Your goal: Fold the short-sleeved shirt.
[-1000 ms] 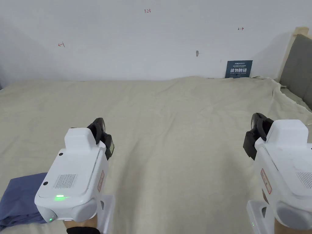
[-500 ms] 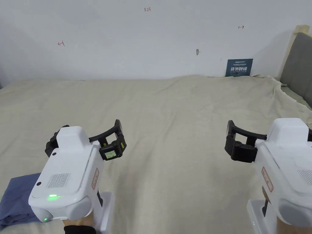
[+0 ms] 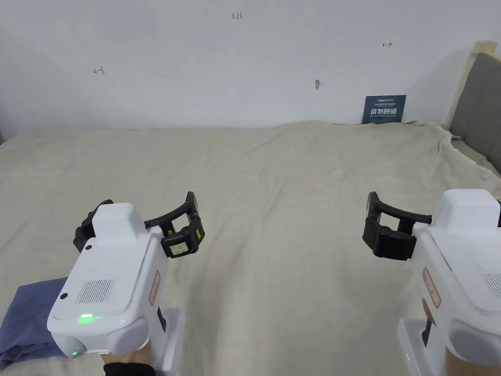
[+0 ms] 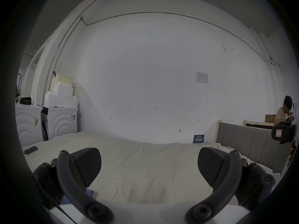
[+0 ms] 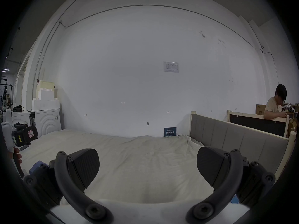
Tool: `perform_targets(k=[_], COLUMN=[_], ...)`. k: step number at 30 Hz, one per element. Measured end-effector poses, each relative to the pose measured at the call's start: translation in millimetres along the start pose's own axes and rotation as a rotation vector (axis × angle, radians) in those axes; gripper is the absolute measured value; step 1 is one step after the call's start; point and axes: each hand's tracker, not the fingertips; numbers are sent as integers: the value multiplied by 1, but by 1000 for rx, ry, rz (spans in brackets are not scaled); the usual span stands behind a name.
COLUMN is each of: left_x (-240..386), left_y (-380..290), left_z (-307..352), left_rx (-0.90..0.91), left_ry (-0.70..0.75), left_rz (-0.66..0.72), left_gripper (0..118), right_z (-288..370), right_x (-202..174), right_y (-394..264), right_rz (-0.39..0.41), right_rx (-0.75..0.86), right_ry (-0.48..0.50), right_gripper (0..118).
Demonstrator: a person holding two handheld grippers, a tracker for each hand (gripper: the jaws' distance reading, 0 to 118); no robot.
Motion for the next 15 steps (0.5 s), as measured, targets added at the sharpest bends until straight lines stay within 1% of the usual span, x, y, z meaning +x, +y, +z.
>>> perform_targets(k=[8,15], left_x=[2,1], left_y=[1,1], left_z=[1,1], left_rx=[-2,-1], left_ry=[0,5], left_rz=[-20,-3], left_gripper=[118,118], right_z=[2,2], right_x=[-1,0], right_y=[1,1], right_rz=[0,0], right_rx=[14,14], right_ry=[-1,-1], right_gripper=[118,118])
